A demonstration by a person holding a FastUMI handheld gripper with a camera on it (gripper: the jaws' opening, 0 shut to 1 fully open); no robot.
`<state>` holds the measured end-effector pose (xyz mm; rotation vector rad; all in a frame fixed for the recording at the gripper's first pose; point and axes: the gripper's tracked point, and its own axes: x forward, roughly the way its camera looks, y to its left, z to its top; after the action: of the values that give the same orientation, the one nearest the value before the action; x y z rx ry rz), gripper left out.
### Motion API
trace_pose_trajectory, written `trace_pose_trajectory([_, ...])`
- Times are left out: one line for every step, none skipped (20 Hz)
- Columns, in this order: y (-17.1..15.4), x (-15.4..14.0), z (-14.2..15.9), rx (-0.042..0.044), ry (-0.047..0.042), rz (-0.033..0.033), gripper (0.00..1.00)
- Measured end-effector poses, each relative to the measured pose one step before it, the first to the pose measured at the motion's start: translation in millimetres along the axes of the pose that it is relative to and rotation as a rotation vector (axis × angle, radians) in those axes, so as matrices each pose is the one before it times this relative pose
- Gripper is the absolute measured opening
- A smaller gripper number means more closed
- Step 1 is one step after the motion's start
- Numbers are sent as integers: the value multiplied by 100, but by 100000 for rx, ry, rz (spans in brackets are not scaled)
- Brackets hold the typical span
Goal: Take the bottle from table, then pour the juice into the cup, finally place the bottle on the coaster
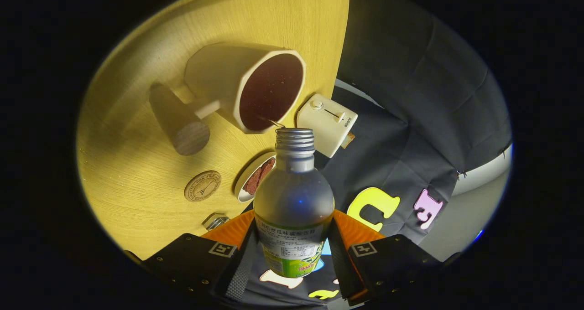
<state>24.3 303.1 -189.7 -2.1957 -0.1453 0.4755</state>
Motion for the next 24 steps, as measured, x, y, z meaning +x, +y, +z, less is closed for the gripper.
trace_pose_trajectory([43, 48, -38, 27, -121, 97, 76])
trace_pose_trajectory([29, 20, -10, 83, -43, 100, 76])
trace_pose_trajectory([26, -33, -72, 179, 23, 299, 76])
trace_pose_trajectory([61, 110, -26, 251, 3, 3, 76])
trace_pose_trajectory([10, 33, -4, 300, -15, 147, 76])
trace_pose_trajectory([81, -18, -46, 356, 43, 254, 76])
trace_pose_trajectory([32, 37, -41, 256, -65, 174, 76])
trace_pose_trajectory([16, 55, 55, 424, -80, 254, 76])
trace_pose_trajectory([29, 56, -57, 454, -79, 273, 76])
trace_pose_trajectory([97, 2, -5, 727, -180, 191, 76])
trace_pose_trajectory([121, -82, 110, 959, -335, 340, 76])
trace_pose_trajectory([133, -34, 53, 1339, -290, 401, 76])
trace_pose_trajectory([82, 43, 85, 1545, -452, 687, 76])
trace_pose_trajectory([142, -63, 12, 1632, -166, 760, 76])
trace_pose_trajectory([85, -36, 159, 1783, -509, 660, 76])
trace_pose_trajectory([238, -116, 73, 2100, -187, 765, 76])
trace_pose_trajectory([302, 7, 45, 2574, -308, 1149, 76])
trace_pose_trajectory([190, 9, -55, 2923, -154, 1128, 76])
trace_pose_trajectory([98, -5, -31, 2816, -6, 635, 76])
trace_pose_trajectory([-115, 240, 87, 2583, -227, 313, 76])
trace_pose_trajectory([-154, 115, 47, 2313, -35, -8, 76])
trace_pose_trajectory([244, -172, -13, 2140, -289, 250, 76])
trace_pose_trajectory([48, -36, 78, 2115, -229, 174, 76])
trace_pose_trajectory([-83, 127, 47, 2132, -259, 174, 76])
